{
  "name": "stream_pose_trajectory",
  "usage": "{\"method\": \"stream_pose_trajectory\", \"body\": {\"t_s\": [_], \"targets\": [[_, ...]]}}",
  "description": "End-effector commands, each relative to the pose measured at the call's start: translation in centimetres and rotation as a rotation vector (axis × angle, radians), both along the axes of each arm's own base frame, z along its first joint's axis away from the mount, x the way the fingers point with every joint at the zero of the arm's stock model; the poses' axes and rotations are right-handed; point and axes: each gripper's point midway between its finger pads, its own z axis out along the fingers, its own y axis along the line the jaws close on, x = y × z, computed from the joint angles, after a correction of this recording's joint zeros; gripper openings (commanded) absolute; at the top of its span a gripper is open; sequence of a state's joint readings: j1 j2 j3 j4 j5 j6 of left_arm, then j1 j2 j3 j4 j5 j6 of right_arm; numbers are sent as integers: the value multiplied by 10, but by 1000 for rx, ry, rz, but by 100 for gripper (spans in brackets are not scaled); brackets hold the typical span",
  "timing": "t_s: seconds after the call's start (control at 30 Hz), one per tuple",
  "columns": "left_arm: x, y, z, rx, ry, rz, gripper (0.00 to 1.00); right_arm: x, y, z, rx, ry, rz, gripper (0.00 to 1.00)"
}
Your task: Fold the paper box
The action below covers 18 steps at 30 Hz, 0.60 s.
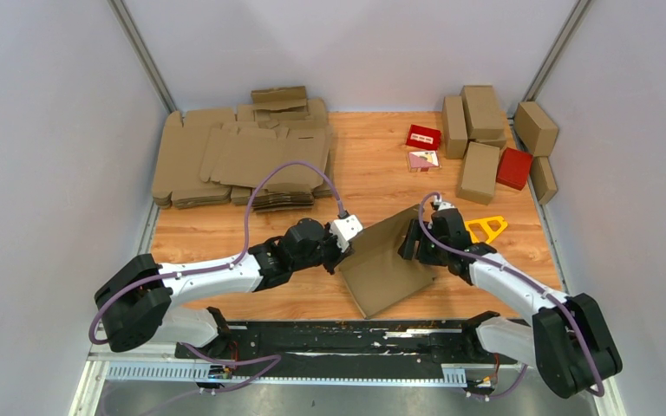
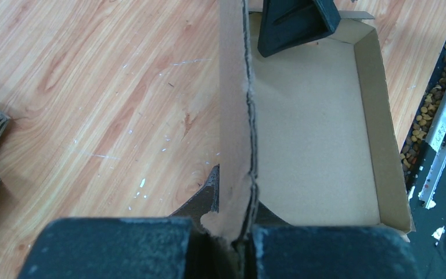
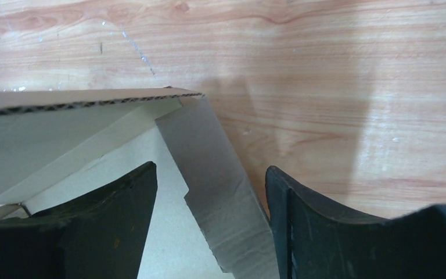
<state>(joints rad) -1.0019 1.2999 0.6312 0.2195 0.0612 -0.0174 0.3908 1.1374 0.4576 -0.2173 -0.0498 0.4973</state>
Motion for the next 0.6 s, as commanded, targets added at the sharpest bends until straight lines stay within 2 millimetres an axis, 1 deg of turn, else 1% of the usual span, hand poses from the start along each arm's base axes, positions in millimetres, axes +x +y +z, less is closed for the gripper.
{"method": "stream_pose_trajectory", "body": {"t_s": [0.0, 0.1, 0.2, 0.27, 0.37, 0.5, 0.57], "targets": [[3, -9, 22, -56, -37, -13, 1, 4, 12, 20, 82, -71, 30, 70], [4, -8, 21, -48, -41, -2, 1, 2, 12, 29, 96, -92, 34, 68], [6, -7, 22, -48, -45, 6, 1, 0, 17, 38, 122, -113, 63, 63], [6, -6, 22, -48, -45, 9, 0, -4, 18, 41, 130, -109, 73, 59], [5, -7, 23, -51, -44, 2, 0, -7, 9, 36, 99, -85, 48, 54], [4, -8, 23, -53, -41, -5, 0, -9, -3, 26, 88, -50, 2, 43], [4, -7, 23, -52, -41, -4, 0, -8, -8, 24, 102, -44, -22, 38]]}}
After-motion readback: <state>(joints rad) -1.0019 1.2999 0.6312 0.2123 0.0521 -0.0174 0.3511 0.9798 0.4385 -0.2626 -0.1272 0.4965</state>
